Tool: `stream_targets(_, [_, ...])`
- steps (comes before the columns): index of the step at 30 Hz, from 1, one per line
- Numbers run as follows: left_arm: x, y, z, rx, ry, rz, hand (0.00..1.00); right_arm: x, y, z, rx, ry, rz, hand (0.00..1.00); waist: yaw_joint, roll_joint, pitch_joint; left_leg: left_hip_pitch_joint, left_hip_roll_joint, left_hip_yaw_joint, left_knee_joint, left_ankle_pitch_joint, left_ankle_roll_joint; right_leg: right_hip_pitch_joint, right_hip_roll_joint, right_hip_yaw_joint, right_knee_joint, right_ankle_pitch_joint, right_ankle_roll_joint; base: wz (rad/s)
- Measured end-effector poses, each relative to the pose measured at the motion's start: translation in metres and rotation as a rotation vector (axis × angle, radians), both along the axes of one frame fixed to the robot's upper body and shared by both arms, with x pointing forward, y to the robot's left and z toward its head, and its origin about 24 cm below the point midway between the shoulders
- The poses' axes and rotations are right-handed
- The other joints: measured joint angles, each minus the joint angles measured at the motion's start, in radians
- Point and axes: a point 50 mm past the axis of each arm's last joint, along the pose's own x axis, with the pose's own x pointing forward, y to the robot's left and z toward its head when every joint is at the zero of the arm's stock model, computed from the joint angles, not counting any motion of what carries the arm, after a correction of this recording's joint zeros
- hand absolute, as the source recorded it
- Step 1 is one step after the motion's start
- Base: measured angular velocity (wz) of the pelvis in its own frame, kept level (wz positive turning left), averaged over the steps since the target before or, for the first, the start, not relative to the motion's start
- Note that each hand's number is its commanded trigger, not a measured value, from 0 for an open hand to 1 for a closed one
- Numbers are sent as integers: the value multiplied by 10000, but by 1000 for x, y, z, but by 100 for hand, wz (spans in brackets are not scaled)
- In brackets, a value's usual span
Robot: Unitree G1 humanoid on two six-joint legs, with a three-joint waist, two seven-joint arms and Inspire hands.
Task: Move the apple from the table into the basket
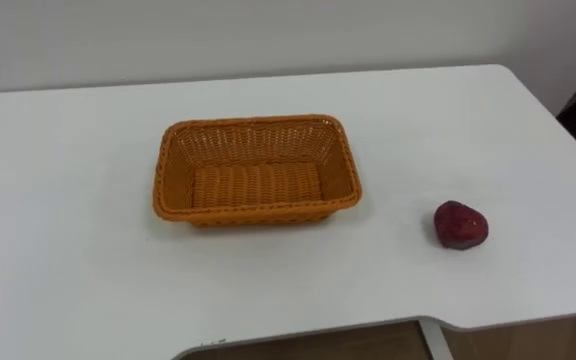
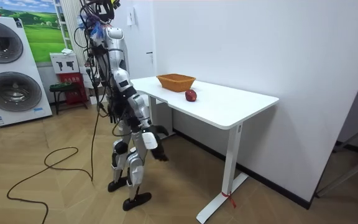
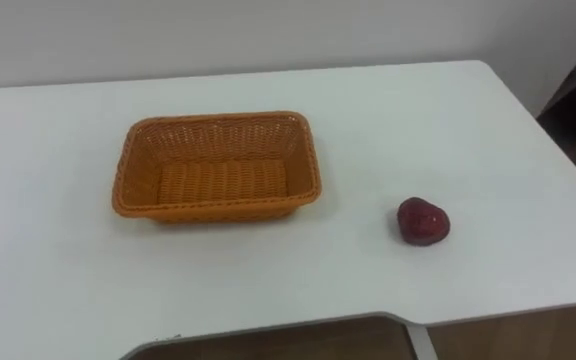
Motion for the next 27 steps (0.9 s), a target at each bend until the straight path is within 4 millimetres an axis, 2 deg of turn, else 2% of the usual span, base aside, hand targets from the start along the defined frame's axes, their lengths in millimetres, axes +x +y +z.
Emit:
stream_targets(3, [-3,5,2,201,-165,362,0,11,-14,12,-485,-434,-1581,0,-30,-5,-33,-72,-2,-9,2,1,0,-59,-2,-6,24,22,-1,-1])
stream_targets(4, [-7,5,3,294,-120,383,0,11,-18,14,-624,-372,-2072,0,-20,16,-101,-94,-5,5,5,1,0,-134,-8,5,84,19,-3,-6])
stream_targets(6, [-10,6,4,364,-143,367,0,15,-24,23,-880,-384,-2651,0,-30,26,-138,-118,-12,10,14,2,1,-176,-14,29,136,16,-2,-7])
stream_targets(11, [-9,7,5,498,-317,287,0,35,-43,59,-2233,-925,-3748,0,-188,148,-117,-240,-41,-4,50,3,4,-198,-47,-8,168,16,1,4])
stream_targets(13, [-6,7,5,508,-352,109,0,48,-50,82,-3310,-1184,-3849,0,-160,168,-114,-327,-37,1,116,4,4,-315,-53,-21,269,13,3,0])
stream_targets(17, [-3,6,5,476,-565,-5,0,67,-53,114,-5211,-1193,-3593,0,-126,150,-101,-507,-36,7,229,6,6,-494,-53,5,352,13,3,-1])
stream_targets(19, [-5,5,4,461,-480,-34,0,76,-53,137,-7052,-1113,-3035,0,-32,140,-103,-526,-36,-1,246,6,6,-597,-54,3,331,7,4,0])
stream_targets(23, [-6,3,3,372,-396,-153,0,85,-52,159,-9312,-965,-2043,0,96,92,-101,-602,-37,-34,249,10,12,-642,-52,-3,310,16,8,2])
stream_targets(25, [-5,1,2,269,-312,-389,0,96,-42,171,-10284,-1292,-1304,0,174,106,-99,-581,-37,-24,215,10,12,-639,-42,19,323,23,3,-2])
stream_targets(27, [-5,-1,2,195,-273,-589,0,104,-33,175,-10809,-1544,-516,0,275,94,-102,-569,-29,-14,220,12,14,-635,-38,26,336,40,-11,-3])
